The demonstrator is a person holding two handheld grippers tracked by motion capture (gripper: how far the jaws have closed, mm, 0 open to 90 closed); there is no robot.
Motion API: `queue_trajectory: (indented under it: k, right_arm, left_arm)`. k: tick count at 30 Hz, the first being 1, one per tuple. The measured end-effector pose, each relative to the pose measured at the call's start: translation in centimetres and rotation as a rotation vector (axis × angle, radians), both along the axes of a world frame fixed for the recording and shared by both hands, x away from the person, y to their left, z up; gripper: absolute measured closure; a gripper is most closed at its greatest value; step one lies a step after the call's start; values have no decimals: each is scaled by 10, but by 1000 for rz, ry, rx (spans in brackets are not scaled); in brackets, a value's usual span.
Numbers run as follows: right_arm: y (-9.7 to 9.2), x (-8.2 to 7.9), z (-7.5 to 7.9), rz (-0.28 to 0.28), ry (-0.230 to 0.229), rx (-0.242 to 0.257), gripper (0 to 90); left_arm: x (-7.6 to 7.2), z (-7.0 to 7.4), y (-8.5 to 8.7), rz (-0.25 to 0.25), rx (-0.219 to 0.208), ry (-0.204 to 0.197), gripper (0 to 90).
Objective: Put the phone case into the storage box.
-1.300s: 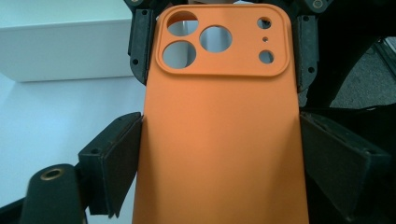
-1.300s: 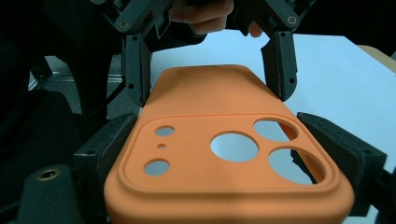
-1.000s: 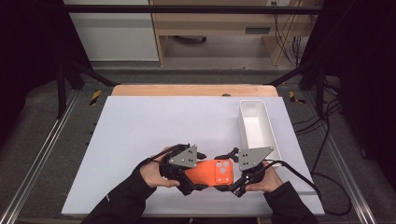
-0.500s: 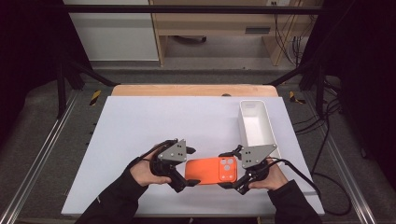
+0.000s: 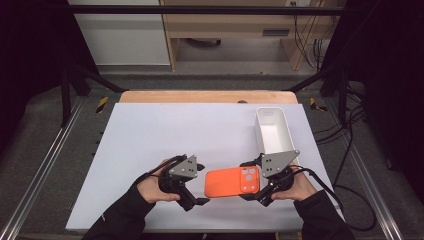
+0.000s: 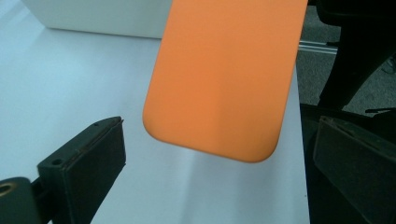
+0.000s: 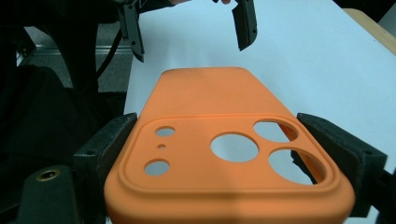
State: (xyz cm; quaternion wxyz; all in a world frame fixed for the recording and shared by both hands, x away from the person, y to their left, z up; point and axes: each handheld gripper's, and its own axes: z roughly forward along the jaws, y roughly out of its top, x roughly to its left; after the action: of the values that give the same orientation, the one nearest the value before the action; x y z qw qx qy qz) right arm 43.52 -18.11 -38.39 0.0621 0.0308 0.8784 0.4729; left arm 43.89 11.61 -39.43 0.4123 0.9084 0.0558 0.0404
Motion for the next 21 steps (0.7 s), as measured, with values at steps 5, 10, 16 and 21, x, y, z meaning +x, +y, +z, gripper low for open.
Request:
queue_trajectory:
  k: [5, 10, 16, 21]
  right_arm:
    - [2, 1, 6, 4, 3, -41, 163]
    - [7, 3, 10, 9, 17, -78, 163]
    - [13, 5, 14, 24, 21, -127, 163]
    - [18, 7, 16, 29, 29, -154, 163]
  left_arm:
    - [1, -2, 0, 2, 6, 7, 17]
    - [0, -6, -2, -8, 25, 22, 17]
    - [0, -7, -3, -17, 34, 34, 17]
    - [0, -8, -6, -28, 52, 39, 13]
